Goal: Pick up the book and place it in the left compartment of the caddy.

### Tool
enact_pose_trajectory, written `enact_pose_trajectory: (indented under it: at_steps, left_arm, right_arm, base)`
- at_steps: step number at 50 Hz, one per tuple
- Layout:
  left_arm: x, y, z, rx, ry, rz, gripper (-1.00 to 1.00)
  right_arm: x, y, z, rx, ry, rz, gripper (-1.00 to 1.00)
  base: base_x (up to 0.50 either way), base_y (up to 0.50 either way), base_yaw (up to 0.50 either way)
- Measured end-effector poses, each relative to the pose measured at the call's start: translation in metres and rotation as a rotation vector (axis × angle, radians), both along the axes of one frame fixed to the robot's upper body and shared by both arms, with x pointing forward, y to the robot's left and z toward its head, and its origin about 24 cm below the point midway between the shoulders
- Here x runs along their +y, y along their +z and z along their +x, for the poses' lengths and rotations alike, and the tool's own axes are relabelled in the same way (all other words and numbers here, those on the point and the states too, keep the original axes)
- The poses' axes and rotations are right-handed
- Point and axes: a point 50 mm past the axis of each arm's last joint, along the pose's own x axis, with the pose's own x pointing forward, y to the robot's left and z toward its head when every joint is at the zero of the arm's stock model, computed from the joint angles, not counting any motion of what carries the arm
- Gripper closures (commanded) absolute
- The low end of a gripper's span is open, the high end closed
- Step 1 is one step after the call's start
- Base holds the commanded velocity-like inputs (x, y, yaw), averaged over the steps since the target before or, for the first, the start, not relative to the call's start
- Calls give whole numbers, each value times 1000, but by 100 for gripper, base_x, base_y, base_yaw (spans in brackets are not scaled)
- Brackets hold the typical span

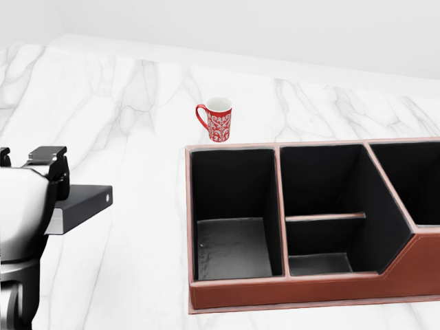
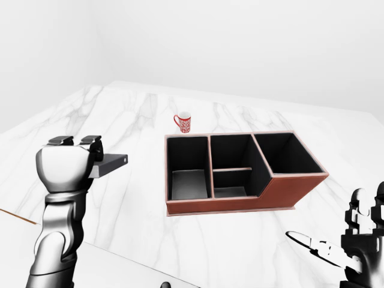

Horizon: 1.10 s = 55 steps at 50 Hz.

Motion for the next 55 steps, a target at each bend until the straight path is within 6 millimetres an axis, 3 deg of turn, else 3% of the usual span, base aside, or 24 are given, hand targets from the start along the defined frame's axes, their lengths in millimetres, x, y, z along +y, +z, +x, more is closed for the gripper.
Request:
enact_pose_trajectory:
  at_steps: [19,55]
  left_arm:
    - [-30,21,-30,-56,-85,13,100]
    - [-90,46,-57,-68,-198,63,100]
  right_arm:
    - [0,-1,-1,3,1,-1,-100]
    - [1,-3,0,11,10,12,-100]
  base:
    - [0,0,0]
    - [0,0,0]
